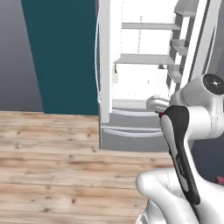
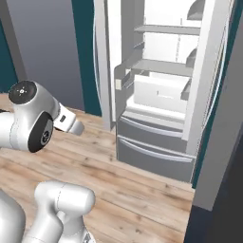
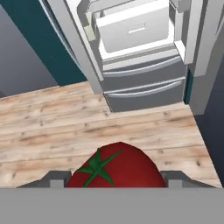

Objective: Take the cheese, steak, and tomato from the fridge and place them on the plate on the dining counter to create an appetizer plate.

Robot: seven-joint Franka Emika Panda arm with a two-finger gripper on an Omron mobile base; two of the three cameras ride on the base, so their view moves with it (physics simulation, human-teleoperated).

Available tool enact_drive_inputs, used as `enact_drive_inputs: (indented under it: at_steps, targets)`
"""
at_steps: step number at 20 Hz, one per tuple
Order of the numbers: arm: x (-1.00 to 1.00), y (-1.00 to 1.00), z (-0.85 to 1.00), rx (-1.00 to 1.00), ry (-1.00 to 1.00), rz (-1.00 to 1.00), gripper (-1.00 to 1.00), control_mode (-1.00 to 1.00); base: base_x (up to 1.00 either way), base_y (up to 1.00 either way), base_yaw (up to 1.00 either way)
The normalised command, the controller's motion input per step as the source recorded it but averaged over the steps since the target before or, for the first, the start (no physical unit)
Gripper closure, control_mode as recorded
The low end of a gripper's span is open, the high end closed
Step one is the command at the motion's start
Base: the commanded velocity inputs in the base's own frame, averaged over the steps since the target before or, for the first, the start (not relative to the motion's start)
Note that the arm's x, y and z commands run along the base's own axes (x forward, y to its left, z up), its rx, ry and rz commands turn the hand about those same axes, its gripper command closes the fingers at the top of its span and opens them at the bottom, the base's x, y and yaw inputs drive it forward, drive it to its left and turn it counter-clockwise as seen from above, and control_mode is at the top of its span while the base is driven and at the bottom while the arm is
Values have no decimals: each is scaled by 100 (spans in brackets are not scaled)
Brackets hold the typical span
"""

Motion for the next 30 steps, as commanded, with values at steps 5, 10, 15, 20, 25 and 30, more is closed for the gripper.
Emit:
enact_drive_inputs:
  at_steps: [5, 10, 15, 20, 25, 30]
  targets:
    - [0, 0, 0, 0, 0, 0, 100, 100, -59, 100, 0]
    - [0, 0, 0, 0, 0, 0, 100, 100, -94, 100, 0]
    - [0, 0, 0, 0, 0, 0, 100, 100, -100, 86, 0]
    - [0, 0, 0, 0, 0, 0, 100, 100, -100, 60, 0]
    - [0, 0, 0, 0, 0, 0, 100, 100, -100, 63, 0]
    - [0, 0, 0, 0, 0, 0, 100, 100, -100, 62, 0]
